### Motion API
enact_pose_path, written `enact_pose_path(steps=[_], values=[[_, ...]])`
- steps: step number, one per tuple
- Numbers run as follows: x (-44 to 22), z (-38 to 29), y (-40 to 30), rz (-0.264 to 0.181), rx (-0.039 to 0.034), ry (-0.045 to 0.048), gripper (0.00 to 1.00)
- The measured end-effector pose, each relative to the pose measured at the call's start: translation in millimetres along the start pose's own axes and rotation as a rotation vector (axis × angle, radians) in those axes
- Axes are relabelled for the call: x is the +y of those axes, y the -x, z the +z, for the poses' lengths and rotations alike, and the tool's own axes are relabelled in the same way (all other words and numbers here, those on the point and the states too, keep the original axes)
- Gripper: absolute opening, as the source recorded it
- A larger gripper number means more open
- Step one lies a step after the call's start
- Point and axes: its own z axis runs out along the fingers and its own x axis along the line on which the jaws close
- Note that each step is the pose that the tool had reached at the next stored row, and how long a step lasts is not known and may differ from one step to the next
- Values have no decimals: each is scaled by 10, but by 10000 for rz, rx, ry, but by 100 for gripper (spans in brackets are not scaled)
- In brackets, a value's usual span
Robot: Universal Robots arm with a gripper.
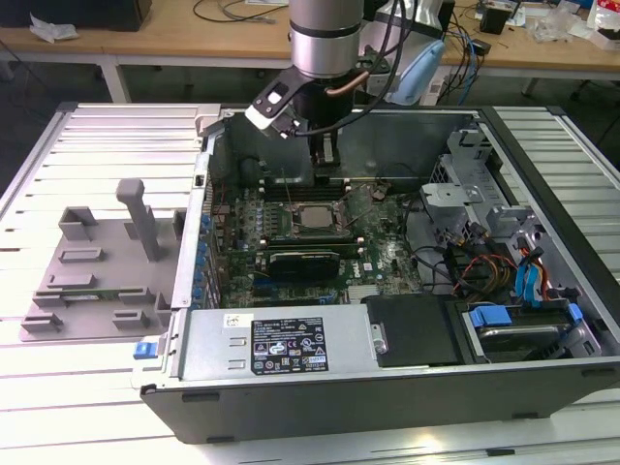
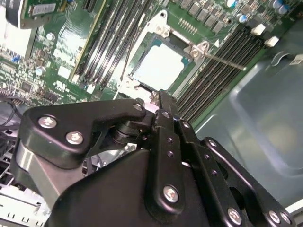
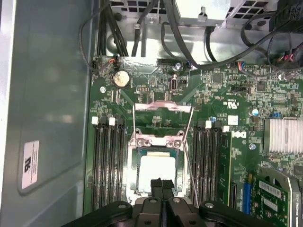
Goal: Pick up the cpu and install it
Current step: 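Close the cpu cover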
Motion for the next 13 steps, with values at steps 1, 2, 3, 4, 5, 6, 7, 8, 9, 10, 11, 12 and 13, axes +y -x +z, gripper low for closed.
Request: enact_pose_path(steps=[1,2,3,4,5,6,7,8,9,10,11,12,13], values=[[47,2,2,0,0,0,11],[128,7,6,-1,0,0,11],[178,9,8,1,-1,0,11],[235,12,11,-1,0,0,11],[290,15,14,1,0,0,11],[316,17,15,0,0,0,11],[335,18,15,-1,0,0,11],[362,19,17,1,0,0,11],[382,20,18,2,0,0,11],[414,22,19,0,0,0,11],[483,25,22,1,-1,0,11],[520,27,24,-1,-2,-1,11],[559,29,25,1,0,-1,11]])
